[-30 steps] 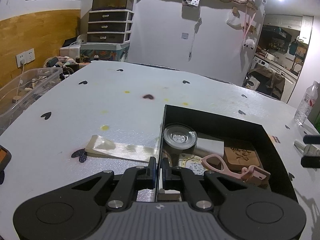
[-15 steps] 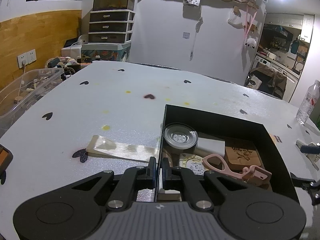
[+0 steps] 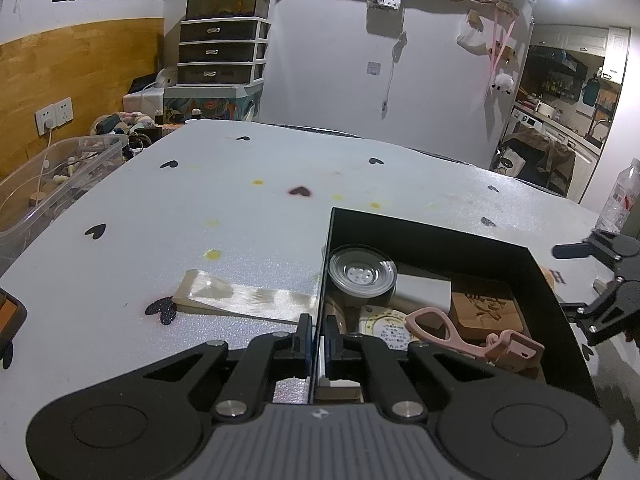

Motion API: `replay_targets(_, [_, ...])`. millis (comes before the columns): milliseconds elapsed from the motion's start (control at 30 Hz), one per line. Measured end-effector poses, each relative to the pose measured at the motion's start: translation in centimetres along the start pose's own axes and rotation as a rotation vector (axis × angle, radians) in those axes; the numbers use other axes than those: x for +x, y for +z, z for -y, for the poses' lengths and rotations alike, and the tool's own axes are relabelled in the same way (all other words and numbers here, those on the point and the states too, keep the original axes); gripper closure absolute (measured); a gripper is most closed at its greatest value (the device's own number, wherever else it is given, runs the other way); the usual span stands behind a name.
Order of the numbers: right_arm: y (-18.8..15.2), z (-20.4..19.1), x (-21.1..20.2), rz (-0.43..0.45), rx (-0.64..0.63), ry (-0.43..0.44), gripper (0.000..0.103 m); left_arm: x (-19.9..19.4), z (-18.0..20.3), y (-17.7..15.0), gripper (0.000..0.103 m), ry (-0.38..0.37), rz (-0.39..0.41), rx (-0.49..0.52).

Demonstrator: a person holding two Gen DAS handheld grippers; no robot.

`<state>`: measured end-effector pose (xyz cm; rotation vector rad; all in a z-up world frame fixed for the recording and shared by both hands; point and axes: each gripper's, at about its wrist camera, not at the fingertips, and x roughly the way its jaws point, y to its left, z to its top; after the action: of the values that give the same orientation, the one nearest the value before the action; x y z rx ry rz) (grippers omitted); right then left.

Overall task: Organize rigid objects
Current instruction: 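Move the right tool to the wooden oval block and grasp it, then carry the wooden oval block into the box and open the right tool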

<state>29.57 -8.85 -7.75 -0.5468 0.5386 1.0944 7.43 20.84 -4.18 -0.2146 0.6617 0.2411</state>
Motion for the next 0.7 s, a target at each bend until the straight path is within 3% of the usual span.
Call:
replay_targets(133, [-0.3, 0.9, 1.6, -0.053, 0.035, 0.082, 0.000, 0.1, 0.0, -0.1, 0.098, 0.004, -0.005, 0.005])
replay_targets(267, [-0.3, 0.7, 1.4, -0.042, 0.071, 0.125, 0.001, 0.1, -0.1, -0.1, 0.098, 0.001, -0.006, 0.002])
replay_targets(367, [0.0, 0.7, 0.9, -0.040, 0.108, 0.166, 0.013, 0.2, 0.0, 0.0, 0.098, 0.001, -0.009, 0.004])
replay_targets(700, [1.0, 0.2, 0.4, -0.123, 0.222, 0.075, 0.014, 0.2, -0.1, 0.1, 0.098, -0.004, -0.009, -0.002])
